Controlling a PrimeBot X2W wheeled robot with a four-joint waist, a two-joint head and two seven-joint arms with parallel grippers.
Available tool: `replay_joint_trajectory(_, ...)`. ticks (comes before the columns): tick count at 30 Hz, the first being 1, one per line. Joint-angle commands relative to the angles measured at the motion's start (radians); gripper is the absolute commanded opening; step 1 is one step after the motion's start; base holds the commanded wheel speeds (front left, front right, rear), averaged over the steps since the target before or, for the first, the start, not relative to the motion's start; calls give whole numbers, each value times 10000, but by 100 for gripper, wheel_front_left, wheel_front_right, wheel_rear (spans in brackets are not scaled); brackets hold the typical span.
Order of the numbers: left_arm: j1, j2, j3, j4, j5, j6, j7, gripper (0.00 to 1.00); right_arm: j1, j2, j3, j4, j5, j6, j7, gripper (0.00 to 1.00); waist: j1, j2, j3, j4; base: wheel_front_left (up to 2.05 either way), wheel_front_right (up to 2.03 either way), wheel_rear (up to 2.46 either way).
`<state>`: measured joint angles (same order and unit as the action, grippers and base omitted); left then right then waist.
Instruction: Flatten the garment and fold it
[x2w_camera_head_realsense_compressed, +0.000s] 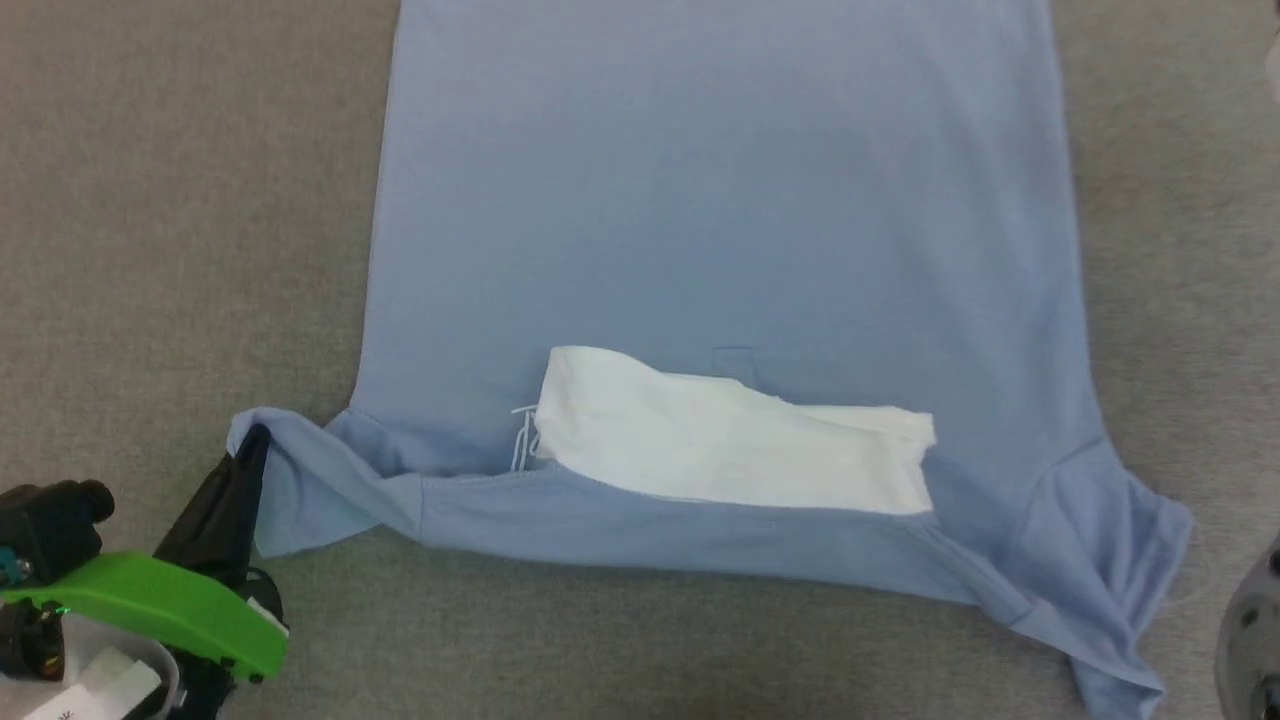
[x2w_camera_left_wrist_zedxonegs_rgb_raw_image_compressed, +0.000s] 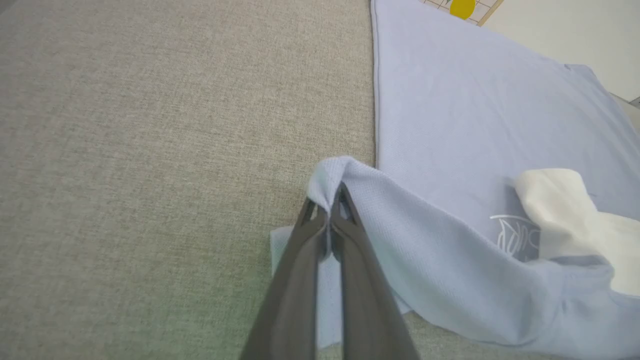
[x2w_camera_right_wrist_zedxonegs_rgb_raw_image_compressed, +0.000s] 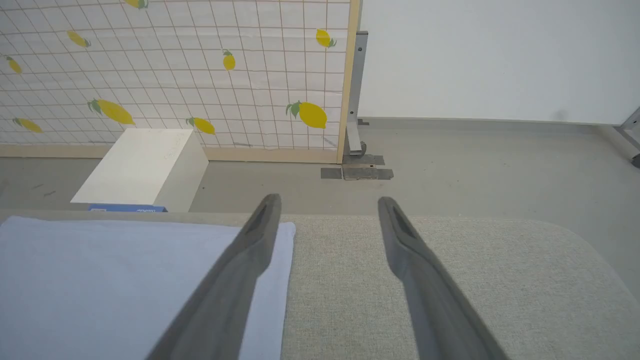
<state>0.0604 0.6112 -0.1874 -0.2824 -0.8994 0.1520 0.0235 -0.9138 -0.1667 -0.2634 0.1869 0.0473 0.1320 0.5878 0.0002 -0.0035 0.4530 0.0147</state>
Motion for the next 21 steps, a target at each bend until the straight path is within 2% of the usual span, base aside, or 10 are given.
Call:
replay_joint_trajectory(1,-209,41,30,-63,-8,-89,-108,0,-428,-84,-57,136,-195,-13,286,100,-2,35,1989,1172,0,0,0)
replay_joint_trajectory(6,-409,-35,-10,-224,-104,-306,-210,0,-1805,-228,-224,513,-1116,-13,2003,100,-2,35,2718,1699,0,0,0)
replay_joint_trajectory(12,-438,-42,81,-470,-190,-449,-371,0,-2636,-426,176,561,-1802,-13,3966,100,-2,35,3362,2051,0,0,0)
replay_joint_trajectory(21,-239,5,219,-1198,-285,-466,-483,0,-2821,-785,482,410,-2117,-13,5410,100,-2,35,3869,2338,0,0,0)
